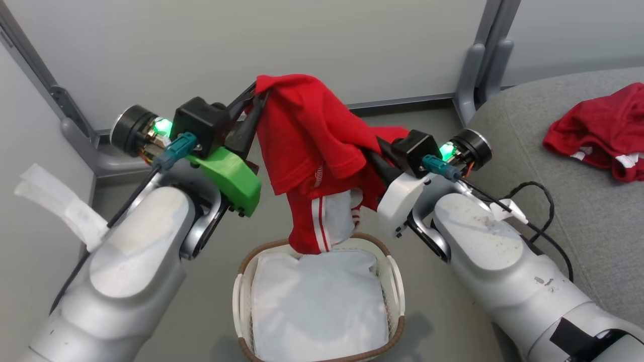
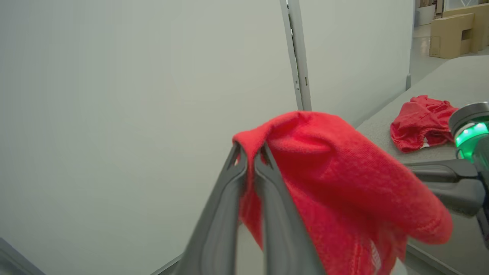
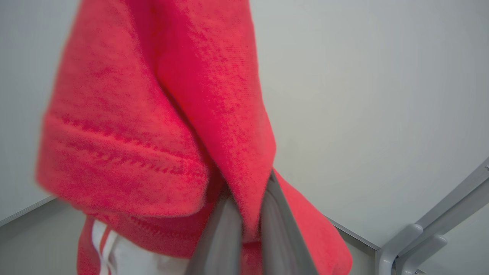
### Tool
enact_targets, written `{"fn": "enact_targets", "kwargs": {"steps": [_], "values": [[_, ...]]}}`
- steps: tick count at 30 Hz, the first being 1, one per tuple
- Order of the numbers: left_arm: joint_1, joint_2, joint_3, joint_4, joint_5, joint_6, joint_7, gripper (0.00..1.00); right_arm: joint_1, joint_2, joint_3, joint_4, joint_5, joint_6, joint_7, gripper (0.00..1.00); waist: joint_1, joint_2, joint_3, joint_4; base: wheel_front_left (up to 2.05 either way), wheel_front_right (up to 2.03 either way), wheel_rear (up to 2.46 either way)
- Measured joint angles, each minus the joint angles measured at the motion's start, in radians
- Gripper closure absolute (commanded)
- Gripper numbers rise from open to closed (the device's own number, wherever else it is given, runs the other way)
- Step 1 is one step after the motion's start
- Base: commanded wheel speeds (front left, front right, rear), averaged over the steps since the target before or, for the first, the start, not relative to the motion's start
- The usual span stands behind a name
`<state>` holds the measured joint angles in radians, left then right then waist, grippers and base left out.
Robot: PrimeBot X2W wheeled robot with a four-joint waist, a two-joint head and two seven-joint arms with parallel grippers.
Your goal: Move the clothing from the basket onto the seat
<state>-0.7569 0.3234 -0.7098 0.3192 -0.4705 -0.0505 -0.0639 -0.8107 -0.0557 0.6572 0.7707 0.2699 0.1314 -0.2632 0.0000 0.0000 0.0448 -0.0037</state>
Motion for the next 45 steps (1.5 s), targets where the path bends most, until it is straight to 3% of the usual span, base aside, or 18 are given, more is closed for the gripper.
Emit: {"fn": "enact_targets", "kwargs": {"steps": [6, 14, 30, 37, 45], "values": [[0.099, -0.002, 0.025, 0.018, -0.043, 0.032, -0.057, 0.0, 0.005, -0.016, -0.086, -0.022, -0.037, 0.0, 0.0, 1.0, 0.0, 0.0, 0.012, -0.009, 0.0, 0.0, 0.0], [0.24, -0.045, 0.004, 0.036, -0.074, 0.059, -0.137, 0.0, 0.027, -0.027, -0.184, -0.05, -0.092, 0.0, 0.0, 1.0, 0.0, 0.0, 0.028, -0.015, 0.0, 0.0, 0.0], [0.328, -0.097, -0.027, 0.055, -0.07, 0.068, -0.185, 0.0, 0.071, -0.052, -0.289, -0.085, -0.14, 0.0, 0.0, 1.0, 0.0, 0.0, 0.05, -0.058, 0.0, 0.0, 0.0], [0.329, -0.094, -0.031, 0.019, -0.052, 0.075, -0.191, 0.0, 0.076, -0.072, -0.341, -0.13, -0.167, 0.0, 0.0, 1.0, 0.0, 0.0, 0.074, -0.117, 0.0, 0.0, 0.0], [0.308, -0.091, -0.046, -0.015, -0.021, 0.083, -0.191, 0.0, 0.086, -0.099, -0.41, -0.188, -0.193, 0.0, 0.0, 1.0, 0.0, 0.0, 0.118, -0.235, 0.0, 0.0, 0.0]]}}
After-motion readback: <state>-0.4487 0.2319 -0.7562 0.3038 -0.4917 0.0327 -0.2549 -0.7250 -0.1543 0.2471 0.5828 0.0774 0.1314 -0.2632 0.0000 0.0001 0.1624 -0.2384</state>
